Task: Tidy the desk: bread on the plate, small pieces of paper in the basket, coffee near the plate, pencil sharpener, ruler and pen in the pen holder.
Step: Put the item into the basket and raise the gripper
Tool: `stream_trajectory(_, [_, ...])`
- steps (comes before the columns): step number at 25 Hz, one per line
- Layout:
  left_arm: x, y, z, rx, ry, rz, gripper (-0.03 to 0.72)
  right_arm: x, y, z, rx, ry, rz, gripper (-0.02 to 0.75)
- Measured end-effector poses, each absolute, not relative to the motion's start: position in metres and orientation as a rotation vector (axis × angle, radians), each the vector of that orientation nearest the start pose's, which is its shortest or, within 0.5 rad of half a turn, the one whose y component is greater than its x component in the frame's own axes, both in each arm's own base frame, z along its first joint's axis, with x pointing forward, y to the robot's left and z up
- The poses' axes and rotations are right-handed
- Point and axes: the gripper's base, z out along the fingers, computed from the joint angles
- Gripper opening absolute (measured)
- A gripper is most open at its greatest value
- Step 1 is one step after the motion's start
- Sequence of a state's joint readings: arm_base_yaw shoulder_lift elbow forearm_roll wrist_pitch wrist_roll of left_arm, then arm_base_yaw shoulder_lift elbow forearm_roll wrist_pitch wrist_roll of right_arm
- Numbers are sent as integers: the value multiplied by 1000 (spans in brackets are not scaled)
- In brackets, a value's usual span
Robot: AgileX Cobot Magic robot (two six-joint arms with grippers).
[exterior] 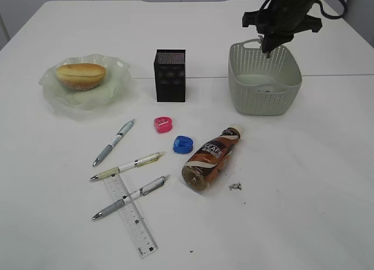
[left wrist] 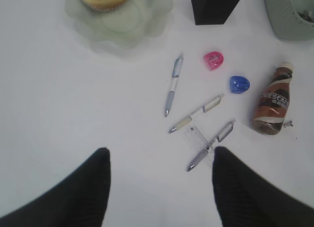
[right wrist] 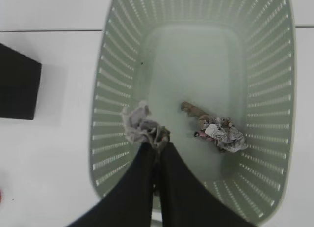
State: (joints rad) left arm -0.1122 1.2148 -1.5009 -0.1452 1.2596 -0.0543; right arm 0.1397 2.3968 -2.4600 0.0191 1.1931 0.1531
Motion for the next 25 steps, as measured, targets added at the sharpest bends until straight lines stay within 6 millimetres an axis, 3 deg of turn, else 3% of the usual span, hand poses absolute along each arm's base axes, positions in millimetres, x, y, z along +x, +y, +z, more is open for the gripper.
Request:
stream_trajectory(4, [218,-37,443,77,2459,-265,473,528,70,247,50,2621,123,71])
stream_trajectory(6, [217,-38,443,77,2459,-271,469,532,69,239,67,2621,126,183])
stream_trajectory(10, [217,-39,444,78,2458,-295,468,535,69,230,114,2623,136,486])
stream_trajectory(12, [217,-40,444,78,2458,-303,464,536,69,230,118,2609,138,554])
stream_trajectory(18, [217,-40,444,78,2458,-306,459,533,71,235,125,2634,158,554])
stream_trajectory(25, [217,-40,444,78,2458,-306,458,527,73,277,122,2569,218,548])
